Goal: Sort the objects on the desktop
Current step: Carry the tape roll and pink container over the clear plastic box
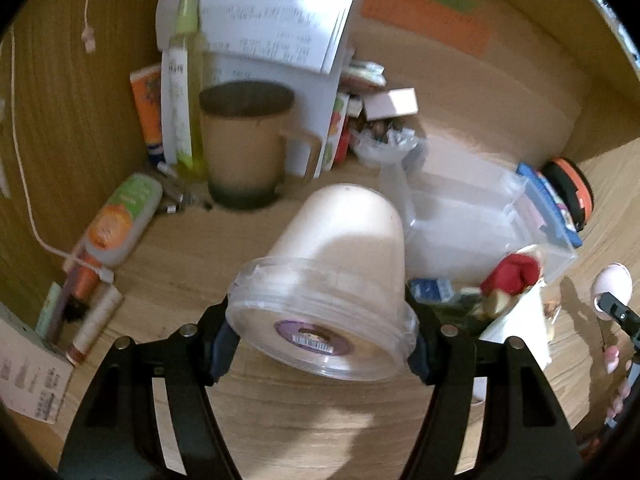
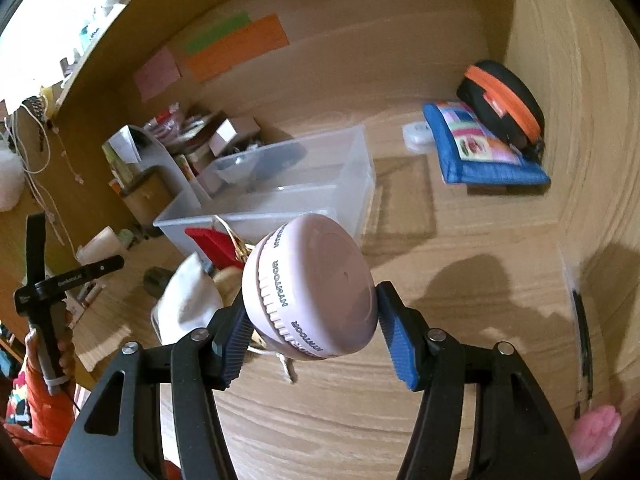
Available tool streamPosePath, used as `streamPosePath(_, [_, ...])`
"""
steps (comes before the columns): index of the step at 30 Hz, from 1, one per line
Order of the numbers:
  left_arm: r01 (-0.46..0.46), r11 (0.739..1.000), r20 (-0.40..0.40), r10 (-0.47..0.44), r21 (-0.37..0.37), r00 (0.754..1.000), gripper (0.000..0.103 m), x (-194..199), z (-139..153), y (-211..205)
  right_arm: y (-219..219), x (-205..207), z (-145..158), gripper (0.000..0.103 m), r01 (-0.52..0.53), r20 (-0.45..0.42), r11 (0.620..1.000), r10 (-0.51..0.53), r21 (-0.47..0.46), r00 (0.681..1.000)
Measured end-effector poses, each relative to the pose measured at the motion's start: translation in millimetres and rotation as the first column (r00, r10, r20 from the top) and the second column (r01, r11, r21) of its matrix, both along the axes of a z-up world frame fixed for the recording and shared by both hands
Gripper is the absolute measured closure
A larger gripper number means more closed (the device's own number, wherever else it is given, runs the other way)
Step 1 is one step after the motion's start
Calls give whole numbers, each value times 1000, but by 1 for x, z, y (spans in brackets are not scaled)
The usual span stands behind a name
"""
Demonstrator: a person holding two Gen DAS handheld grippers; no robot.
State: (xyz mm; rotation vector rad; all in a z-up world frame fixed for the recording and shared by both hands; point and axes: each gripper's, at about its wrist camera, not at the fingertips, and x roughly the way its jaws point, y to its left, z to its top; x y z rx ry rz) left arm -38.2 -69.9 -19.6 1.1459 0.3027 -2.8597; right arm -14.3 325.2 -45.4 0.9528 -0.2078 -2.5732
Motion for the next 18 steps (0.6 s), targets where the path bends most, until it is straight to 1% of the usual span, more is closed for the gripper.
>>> streamPosePath(2, [5,1000,-23,-5,-6,1000,35,1,8,2,-2,-1,8,48,-1,-28,1000,1,15,1000])
streamPosePath(8, [41,999,-89,-42,-16,995,35,-4,35,15,0,-6,33,47,-3,-93,1000,4,17,996])
streamPosePath(11, [75,997,-99,-73,15,992,35,-13,45,18,1,-12,44,47,-9,-115,1000,9,3,993])
streamPosePath(13, [92,996,-103,-90,21,991,35,-19,50,22,0,-19,50,47,-25,-124,1000,24,-7,992])
streamPosePath(18, [120,992,-111,-122,-21,986,35,-40,64,38,-15,-41,58,47,-63,-126,998,62,-3,990])
